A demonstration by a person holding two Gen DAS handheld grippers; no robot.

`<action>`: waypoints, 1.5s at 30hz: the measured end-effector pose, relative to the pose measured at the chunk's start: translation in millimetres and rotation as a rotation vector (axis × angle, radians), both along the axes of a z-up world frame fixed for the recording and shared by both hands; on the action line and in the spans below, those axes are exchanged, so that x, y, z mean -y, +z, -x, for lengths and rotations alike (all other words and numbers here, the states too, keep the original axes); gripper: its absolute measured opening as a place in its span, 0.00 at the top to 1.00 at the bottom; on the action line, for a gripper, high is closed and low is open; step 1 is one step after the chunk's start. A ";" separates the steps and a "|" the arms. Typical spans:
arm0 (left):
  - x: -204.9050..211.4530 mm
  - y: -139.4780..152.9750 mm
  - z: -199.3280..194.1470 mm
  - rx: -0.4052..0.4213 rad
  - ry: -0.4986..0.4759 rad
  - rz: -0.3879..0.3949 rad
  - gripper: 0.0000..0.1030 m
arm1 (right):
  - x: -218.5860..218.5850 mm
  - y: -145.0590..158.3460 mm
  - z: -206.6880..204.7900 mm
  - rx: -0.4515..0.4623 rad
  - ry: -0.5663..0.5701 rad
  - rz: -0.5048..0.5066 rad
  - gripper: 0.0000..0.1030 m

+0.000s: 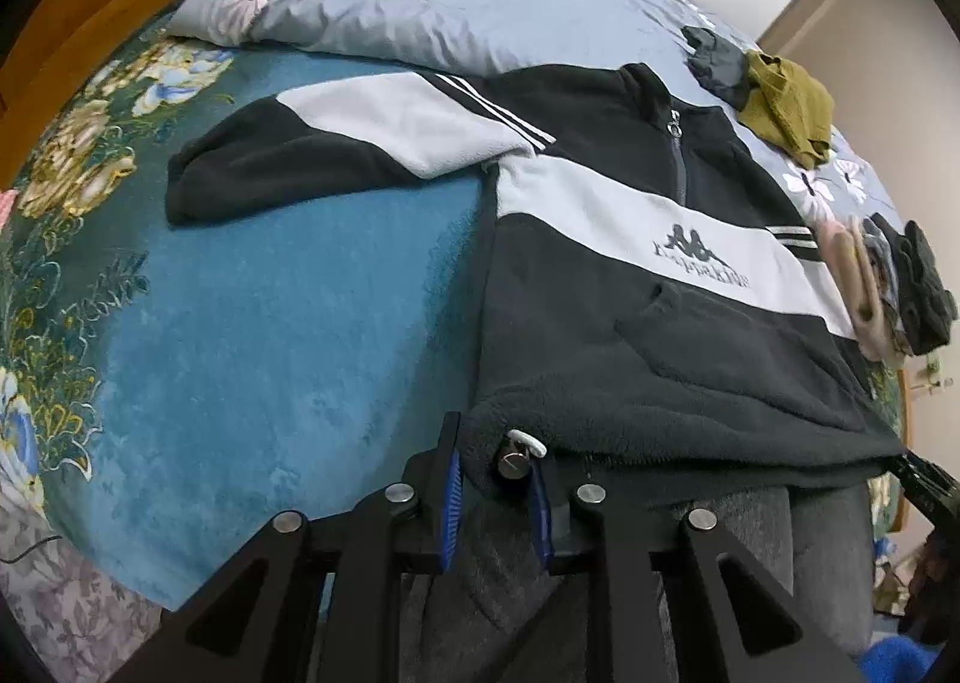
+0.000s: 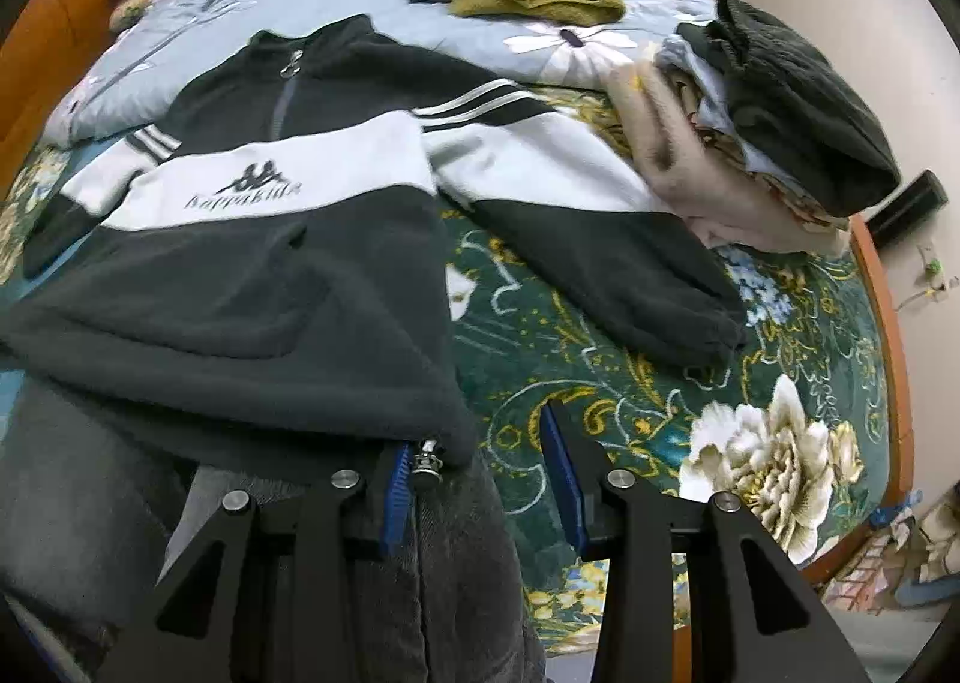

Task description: Fold clothes

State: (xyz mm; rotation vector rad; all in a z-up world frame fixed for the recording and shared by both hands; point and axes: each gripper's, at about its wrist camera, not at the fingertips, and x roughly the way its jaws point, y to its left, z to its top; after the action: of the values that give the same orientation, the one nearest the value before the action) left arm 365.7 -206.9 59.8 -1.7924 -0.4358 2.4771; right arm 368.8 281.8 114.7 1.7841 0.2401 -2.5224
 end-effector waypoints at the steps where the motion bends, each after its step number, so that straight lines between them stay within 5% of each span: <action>1: 1.9 0.9 -0.8 0.002 -0.003 -0.008 0.73 | -2.7 1.7 -1.9 0.006 0.003 0.022 0.59; 7: 15.5 10.0 -13.0 0.001 0.000 -0.022 0.61 | -43.0 15.1 -22.7 0.007 -0.068 0.107 0.59; 11: 36.5 23.1 -17.6 -0.031 0.080 -0.070 0.59 | -103.3 16.4 -32.0 -0.026 -0.260 0.190 0.58; 17: 55.0 43.9 -5.2 -0.107 0.241 -0.119 0.54 | -220.4 -30.9 -40.6 -0.150 -0.749 0.653 0.58; 23: 19.5 55.9 22.0 -0.110 0.175 -0.136 0.50 | -274.9 -123.9 -43.3 -0.219 -1.182 1.156 0.57; 27: -12.0 67.9 32.8 -0.123 0.093 -0.083 0.47 | -278.7 -149.2 -31.8 -0.258 -1.303 1.213 0.39; 30: -24.7 72.7 38.0 -0.129 0.059 -0.049 0.45 | -277.7 -159.9 -16.5 -0.254 -1.319 1.238 0.39; 37: -33.3 75.1 44.7 -0.128 0.049 -0.053 0.44 | -269.7 -158.0 32.6 -0.154 -1.221 1.091 0.39; 39: -32.7 74.4 45.0 -0.126 0.050 -0.054 0.43 | -268.8 -153.9 41.8 -0.139 -1.198 1.052 0.47; 40: -31.5 73.8 43.8 -0.126 0.053 -0.055 0.43 | -268.6 -151.4 46.0 -0.132 -1.185 1.035 0.64; 45: -16.2 67.8 38.2 -0.124 0.096 -0.069 0.43 | -260.1 -114.0 60.7 -0.171 -1.078 0.960 0.80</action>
State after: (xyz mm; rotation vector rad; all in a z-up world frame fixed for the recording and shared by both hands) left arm 327.5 -190.6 127.6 -1.6193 -0.6041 2.5837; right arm 308.1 542.0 0.7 1.3657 -2.0069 -2.4088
